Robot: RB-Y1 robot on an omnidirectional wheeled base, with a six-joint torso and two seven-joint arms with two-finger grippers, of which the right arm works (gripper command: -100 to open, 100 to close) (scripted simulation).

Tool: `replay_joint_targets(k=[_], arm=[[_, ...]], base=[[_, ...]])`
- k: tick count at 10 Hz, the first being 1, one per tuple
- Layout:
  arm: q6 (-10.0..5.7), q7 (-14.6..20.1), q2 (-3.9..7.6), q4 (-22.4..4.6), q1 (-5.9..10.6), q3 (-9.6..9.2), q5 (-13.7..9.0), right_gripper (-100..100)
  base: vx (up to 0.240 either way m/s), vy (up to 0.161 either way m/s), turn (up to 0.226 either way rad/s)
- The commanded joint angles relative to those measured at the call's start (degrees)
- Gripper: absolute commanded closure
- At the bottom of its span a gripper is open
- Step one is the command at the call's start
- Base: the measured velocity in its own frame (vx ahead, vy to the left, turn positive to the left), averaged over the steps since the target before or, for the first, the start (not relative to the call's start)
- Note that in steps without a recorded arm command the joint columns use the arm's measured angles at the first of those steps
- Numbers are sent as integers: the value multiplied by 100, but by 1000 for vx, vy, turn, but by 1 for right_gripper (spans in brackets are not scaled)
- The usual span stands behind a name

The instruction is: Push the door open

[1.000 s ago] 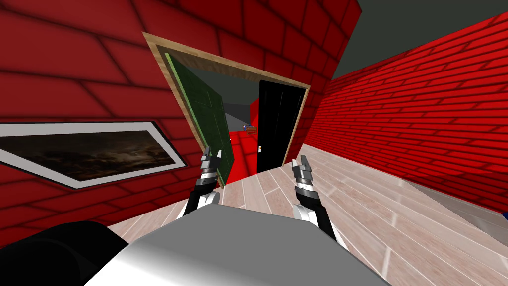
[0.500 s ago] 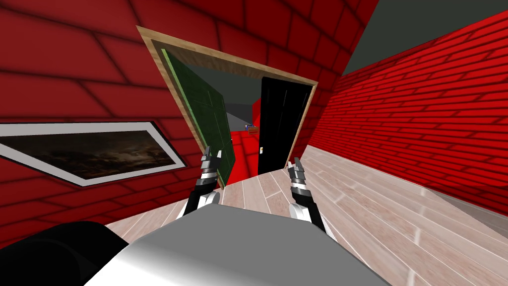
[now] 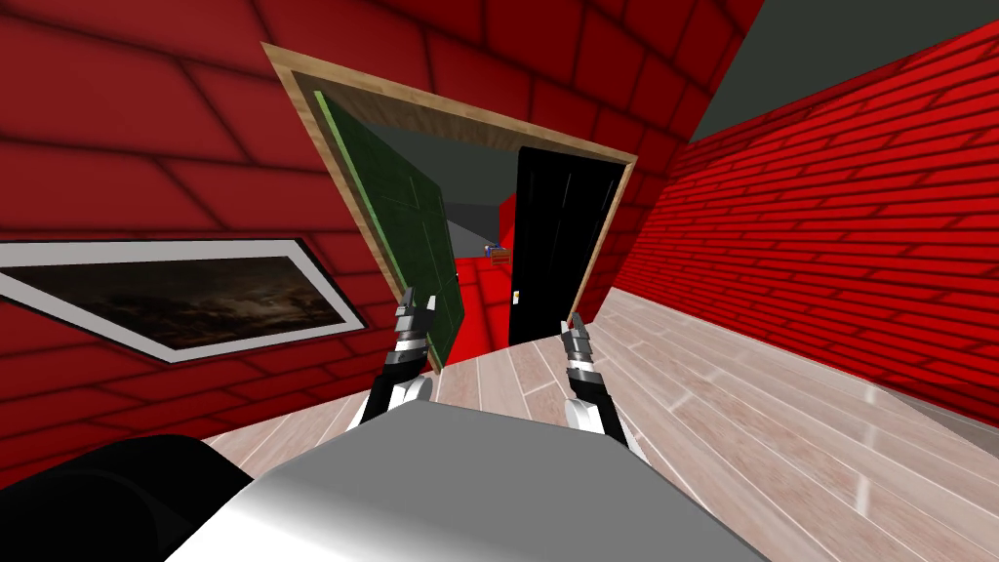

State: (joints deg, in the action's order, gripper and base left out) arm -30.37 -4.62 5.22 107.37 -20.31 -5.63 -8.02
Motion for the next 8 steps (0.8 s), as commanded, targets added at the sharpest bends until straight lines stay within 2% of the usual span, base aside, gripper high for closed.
replay_joint_targets(k=[1, 4, 5, 8], arm=[[-48, 14, 5, -240, 74, -51, 1, -100], [-190, 100, 76, -796, 296, -137, -27, -100], [-190, 100, 76, -856, 296, -137, -27, -100], [-336, 189, 146, -1443, 523, -225, -55, -100]], base=[[54, -5, 55], [89, -23, 93], [77, -28, 28], [69, -16, 83]])
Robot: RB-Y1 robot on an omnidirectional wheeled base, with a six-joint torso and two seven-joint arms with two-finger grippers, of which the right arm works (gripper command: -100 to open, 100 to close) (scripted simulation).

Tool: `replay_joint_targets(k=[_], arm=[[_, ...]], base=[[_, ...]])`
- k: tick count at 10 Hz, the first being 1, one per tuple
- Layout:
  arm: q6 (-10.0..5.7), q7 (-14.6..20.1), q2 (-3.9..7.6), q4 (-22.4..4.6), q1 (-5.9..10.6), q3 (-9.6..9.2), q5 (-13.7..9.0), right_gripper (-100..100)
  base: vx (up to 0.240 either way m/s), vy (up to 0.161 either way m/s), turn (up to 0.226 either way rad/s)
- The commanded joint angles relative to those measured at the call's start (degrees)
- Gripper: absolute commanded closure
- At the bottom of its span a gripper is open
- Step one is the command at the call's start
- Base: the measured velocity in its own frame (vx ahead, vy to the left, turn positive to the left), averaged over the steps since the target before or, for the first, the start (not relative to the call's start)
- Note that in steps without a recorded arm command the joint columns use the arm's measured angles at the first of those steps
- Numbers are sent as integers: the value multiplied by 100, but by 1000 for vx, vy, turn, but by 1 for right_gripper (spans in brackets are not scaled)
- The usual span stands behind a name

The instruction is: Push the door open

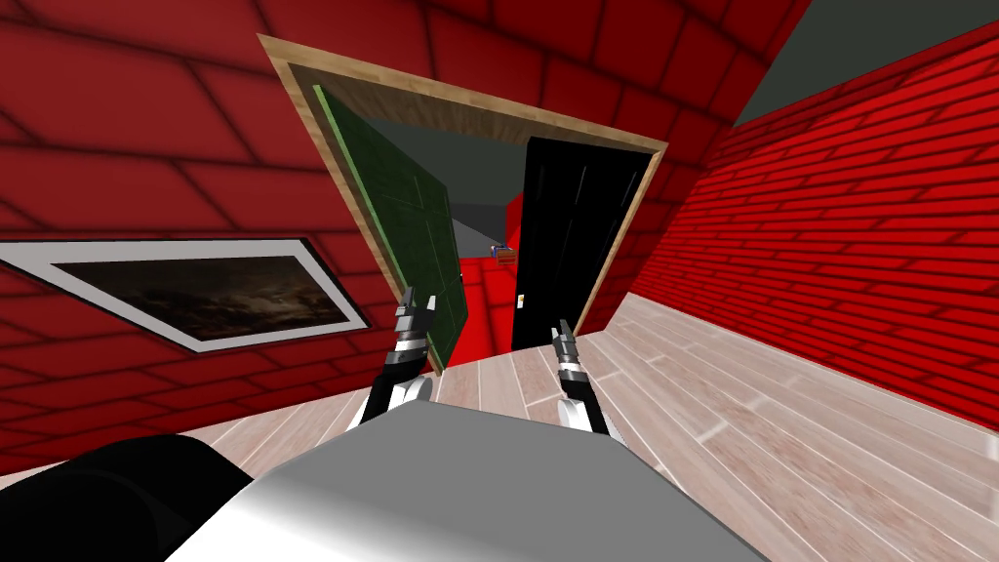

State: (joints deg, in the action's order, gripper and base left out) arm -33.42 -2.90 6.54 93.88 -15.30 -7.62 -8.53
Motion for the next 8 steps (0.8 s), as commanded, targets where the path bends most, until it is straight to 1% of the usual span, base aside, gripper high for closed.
replay_joint_targets(k=[1, 2, 3, 5, 8], arm=[[-80, 47, 37, -286, 99, -56, -14, -100], [-129, 77, 60, -496, 176, -86, -23, -100], [-129, 77, 60, -566, 176, -86, -23, -100], [-228, 137, 105, -936, 329, -145, -43, -100], [-373, 225, 170, -1596, 556, -233, -71, -100]], base=[[92, -24, 89], [91, -15, 100], [64, -19, 22], [78, -22, 75], [90, -35, 93]])
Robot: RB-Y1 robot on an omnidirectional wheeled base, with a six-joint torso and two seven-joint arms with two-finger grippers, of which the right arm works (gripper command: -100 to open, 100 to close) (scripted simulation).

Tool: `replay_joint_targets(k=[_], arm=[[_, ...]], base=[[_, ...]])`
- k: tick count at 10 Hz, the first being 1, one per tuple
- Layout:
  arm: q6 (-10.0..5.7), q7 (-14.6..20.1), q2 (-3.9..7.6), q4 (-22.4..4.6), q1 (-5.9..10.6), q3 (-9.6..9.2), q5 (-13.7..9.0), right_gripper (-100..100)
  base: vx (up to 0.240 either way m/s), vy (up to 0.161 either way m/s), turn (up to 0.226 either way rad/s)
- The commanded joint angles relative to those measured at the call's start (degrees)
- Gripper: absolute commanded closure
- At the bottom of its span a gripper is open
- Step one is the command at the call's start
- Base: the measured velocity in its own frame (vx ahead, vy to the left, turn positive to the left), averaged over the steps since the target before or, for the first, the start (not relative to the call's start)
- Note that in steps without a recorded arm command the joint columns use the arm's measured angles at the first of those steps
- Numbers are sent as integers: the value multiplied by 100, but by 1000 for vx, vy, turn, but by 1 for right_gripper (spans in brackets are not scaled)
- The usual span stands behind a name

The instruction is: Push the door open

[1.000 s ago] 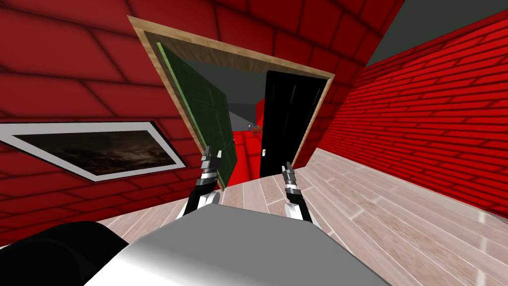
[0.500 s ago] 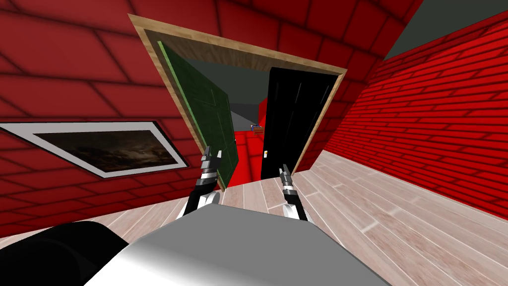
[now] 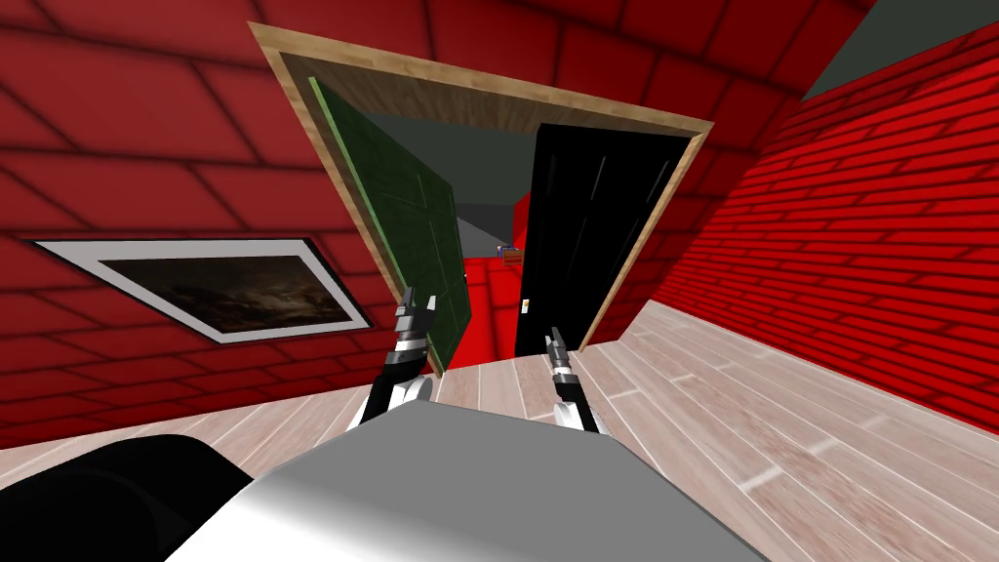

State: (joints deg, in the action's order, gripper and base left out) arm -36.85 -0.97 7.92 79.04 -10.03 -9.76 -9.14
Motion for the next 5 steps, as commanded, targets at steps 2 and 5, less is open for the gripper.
replay_joint_targets(k=[2, 5], arm=[[-77, 61, 53, -345, 103, -47, -19, -100], [-215, 145, 112, -941, 318, -131, -46, -100]], base=[[80, -24, 59], [69, -28, 75]])
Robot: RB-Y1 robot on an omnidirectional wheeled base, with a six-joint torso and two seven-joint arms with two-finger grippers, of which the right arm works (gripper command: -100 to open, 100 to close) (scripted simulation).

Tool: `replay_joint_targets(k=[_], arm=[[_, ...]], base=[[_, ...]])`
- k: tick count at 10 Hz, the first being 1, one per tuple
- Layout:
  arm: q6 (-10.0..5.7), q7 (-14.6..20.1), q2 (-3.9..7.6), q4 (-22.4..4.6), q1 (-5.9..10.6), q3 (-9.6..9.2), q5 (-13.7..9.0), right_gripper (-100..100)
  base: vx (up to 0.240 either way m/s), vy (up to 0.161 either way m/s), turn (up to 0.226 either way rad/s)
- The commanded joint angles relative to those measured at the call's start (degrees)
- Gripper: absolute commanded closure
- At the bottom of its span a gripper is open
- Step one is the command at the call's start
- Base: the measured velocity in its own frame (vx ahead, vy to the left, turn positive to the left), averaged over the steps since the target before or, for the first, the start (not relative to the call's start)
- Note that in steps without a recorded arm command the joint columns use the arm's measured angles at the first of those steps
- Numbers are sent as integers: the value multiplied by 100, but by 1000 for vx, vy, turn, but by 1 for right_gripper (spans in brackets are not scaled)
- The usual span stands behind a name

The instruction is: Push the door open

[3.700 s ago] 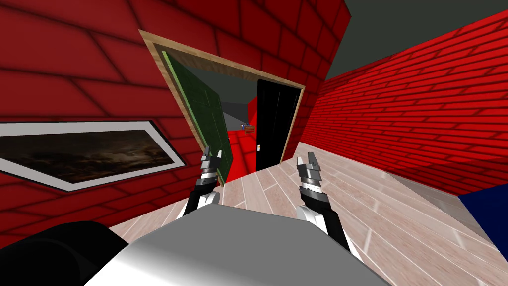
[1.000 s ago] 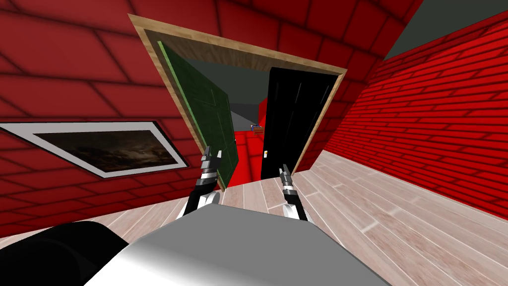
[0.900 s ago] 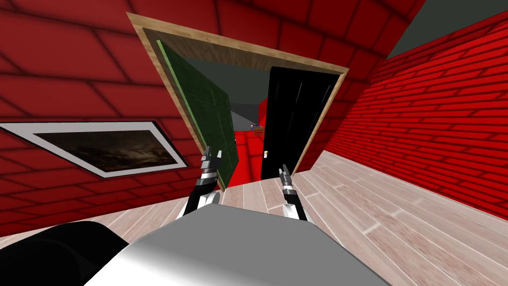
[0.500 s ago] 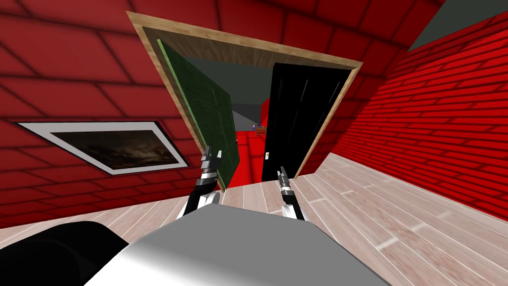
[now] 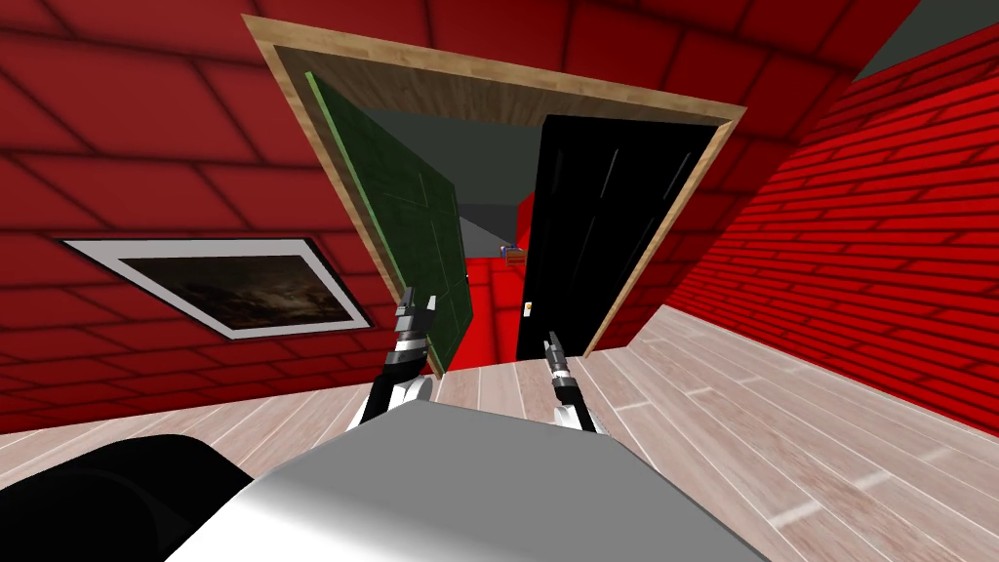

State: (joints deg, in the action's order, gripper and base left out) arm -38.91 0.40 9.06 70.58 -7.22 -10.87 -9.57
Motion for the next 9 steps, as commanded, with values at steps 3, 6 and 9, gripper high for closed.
replay_joint_targets(k=[3, 6, 9], arm=[[-138, 86, 54, -654, 237, -98, -28, -100], [-255, 157, 103, -1163, 420, -169, -51, -100], [-359, 221, 146, -1613, 582, -232, -71, -100]], base=[[102, -39, 84], [91, -33, 76], [77, -34, 67]])
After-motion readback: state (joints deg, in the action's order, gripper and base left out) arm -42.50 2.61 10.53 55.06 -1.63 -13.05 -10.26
